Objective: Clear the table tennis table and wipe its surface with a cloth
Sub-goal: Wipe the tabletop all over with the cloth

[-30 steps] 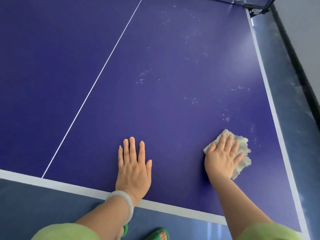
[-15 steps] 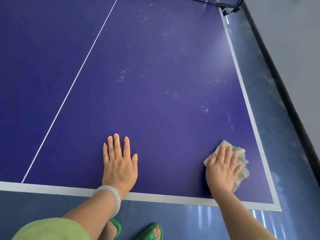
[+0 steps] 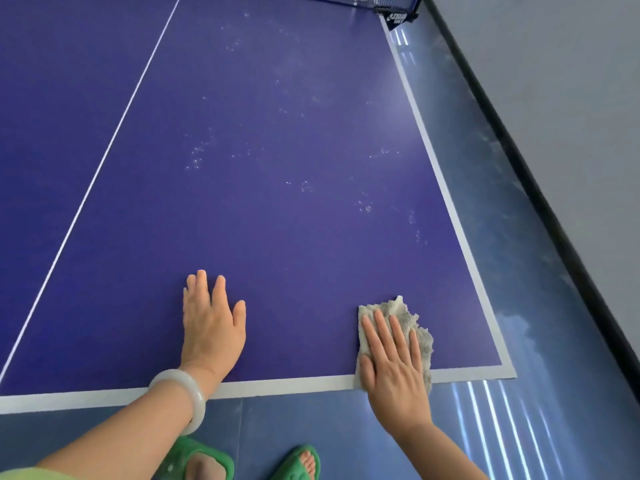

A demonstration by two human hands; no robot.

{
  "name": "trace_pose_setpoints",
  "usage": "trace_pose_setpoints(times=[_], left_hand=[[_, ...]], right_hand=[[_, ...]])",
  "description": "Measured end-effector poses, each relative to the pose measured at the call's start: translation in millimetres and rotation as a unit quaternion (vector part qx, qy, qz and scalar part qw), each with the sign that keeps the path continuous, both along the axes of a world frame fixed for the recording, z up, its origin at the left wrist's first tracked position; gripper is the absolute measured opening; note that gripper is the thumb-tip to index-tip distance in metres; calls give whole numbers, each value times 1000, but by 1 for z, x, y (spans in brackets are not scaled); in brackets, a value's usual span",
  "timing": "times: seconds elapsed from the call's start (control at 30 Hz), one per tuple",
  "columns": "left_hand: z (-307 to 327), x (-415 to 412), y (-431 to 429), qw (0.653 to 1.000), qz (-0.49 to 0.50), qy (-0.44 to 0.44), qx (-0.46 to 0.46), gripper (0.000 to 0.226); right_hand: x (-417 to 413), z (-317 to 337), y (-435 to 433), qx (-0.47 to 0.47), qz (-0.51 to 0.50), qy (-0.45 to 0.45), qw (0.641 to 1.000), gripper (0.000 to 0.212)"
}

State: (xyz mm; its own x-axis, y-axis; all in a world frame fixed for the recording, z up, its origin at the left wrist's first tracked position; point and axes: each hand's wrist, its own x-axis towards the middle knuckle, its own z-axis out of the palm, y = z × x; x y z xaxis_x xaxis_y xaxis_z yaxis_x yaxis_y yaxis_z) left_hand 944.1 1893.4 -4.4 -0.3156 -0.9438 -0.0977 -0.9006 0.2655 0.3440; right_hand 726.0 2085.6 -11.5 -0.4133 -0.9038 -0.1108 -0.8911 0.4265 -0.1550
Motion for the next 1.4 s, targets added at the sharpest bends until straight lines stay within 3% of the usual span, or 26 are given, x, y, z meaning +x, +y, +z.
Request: trace_pose_setpoints(times=[0.1, 0.27, 0.37, 0.47, 0.6, 0.7, 0.93, 1.23, 1.4], left_hand=[[7, -42, 9, 993, -105, 54, -25, 54], [0, -101, 16, 999, -29, -42, 2, 71], [-10, -99, 21, 994, -45, -92, -32, 75], [-14, -96, 24, 991, -57, -101, -59, 76], [-16, -100, 25, 992, -54, -92, -61, 73], [-18, -99, 25, 993, -48, -77, -75, 65], [-15, -101, 25, 994, -53, -73, -65, 75], [-16, -103, 23, 992, -54, -98, -66, 75], [-14, -102, 23, 991, -51, -108, -60, 75]], right_hand=[[-14, 0, -9, 19, -22, -2, 1000, 59], [-25, -3, 1, -4, -15, -18, 1000, 57], [-62, -4, 25, -19, -38, -18, 999, 58], [-115, -6, 34, 2, -107, -3, 994, 58], [-166, -8, 3, 27, -120, -23, 992, 53], [-168, -1, -5, 29, -105, -26, 994, 53], [-148, 5, 57, 34, -66, -28, 997, 56], [-224, -3, -92, 38, -105, -23, 994, 55], [-194, -1, -116, 29, -143, -47, 988, 56]])
